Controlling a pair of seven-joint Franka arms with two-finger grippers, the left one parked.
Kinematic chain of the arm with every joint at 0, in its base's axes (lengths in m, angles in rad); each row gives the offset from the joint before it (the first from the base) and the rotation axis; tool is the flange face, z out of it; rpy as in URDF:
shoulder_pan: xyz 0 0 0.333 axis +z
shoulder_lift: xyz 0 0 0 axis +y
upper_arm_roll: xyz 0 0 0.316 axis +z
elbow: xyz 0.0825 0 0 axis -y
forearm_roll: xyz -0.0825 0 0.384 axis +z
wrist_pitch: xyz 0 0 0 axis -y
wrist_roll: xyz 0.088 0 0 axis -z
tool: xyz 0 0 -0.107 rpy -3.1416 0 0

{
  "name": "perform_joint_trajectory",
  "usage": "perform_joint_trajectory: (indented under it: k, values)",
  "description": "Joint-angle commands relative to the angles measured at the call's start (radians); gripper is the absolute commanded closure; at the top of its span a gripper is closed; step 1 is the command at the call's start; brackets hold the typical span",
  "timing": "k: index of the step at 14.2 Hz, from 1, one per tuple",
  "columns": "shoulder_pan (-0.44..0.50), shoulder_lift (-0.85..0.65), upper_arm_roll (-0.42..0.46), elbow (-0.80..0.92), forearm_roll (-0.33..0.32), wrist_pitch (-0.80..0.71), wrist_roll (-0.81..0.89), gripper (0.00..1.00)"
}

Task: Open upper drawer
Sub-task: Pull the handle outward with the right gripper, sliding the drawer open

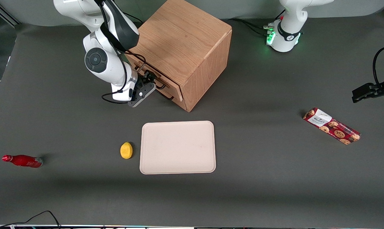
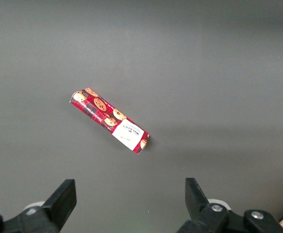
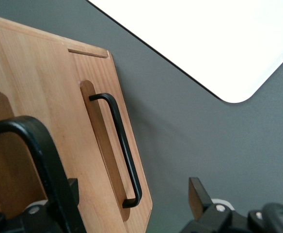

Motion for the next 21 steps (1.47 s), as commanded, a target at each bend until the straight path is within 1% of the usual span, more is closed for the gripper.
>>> perform_joint_trajectory:
  k: [1, 10, 18, 21]
  values:
    - [0.011, 0.007, -0.017, 0.009, 0.020, 0.018, -0.002, 0.00]
    - [0.011, 0.019, -0.111, 0.046, 0.006, 0.019, -0.042, 0.00]
    - [0.011, 0.044, -0.155, 0.067, -0.011, 0.022, -0.042, 0.00]
    - [0.011, 0.053, -0.174, 0.078, -0.035, 0.033, -0.042, 0.00]
